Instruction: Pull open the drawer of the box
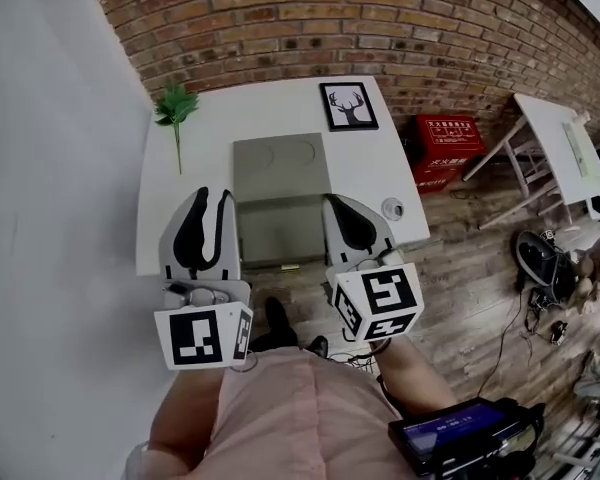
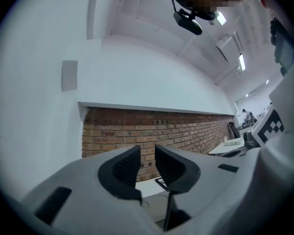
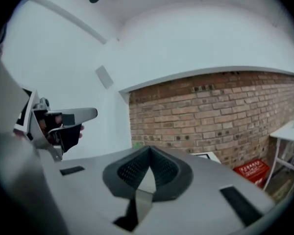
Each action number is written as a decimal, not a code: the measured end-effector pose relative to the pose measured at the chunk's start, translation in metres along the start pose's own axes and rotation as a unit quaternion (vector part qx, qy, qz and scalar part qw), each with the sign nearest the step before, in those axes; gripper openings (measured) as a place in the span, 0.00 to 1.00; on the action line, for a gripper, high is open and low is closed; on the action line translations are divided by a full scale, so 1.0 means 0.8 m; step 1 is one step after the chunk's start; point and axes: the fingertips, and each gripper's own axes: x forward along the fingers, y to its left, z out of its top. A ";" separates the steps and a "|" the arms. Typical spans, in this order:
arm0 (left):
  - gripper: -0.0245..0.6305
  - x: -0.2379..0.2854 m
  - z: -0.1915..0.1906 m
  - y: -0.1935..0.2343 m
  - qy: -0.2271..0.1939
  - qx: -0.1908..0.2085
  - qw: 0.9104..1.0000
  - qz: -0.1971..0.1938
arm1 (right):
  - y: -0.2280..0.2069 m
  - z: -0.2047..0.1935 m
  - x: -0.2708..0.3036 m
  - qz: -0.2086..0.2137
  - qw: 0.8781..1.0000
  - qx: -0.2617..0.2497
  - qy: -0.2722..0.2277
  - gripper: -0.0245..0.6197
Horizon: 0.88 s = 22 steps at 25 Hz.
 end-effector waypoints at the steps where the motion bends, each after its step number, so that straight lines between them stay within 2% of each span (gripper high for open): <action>1: 0.16 0.002 0.005 0.000 -0.004 0.005 1.000 0.003 | 0.001 0.012 -0.001 -0.003 1.000 -0.013 -0.013 0.05; 3: 0.09 0.004 0.012 -0.001 -0.010 0.010 1.000 0.009 | 0.002 0.029 -0.003 -0.007 0.999 -0.033 -0.033 0.05; 7: 0.05 0.005 0.007 0.002 -0.007 0.005 1.000 0.016 | 0.005 0.039 -0.004 -0.008 0.997 -0.050 -0.051 0.05; 22: 0.05 0.002 0.000 -0.002 0.004 -0.002 1.000 0.010 | 0.022 0.053 -0.009 0.001 0.995 -0.066 -0.075 0.04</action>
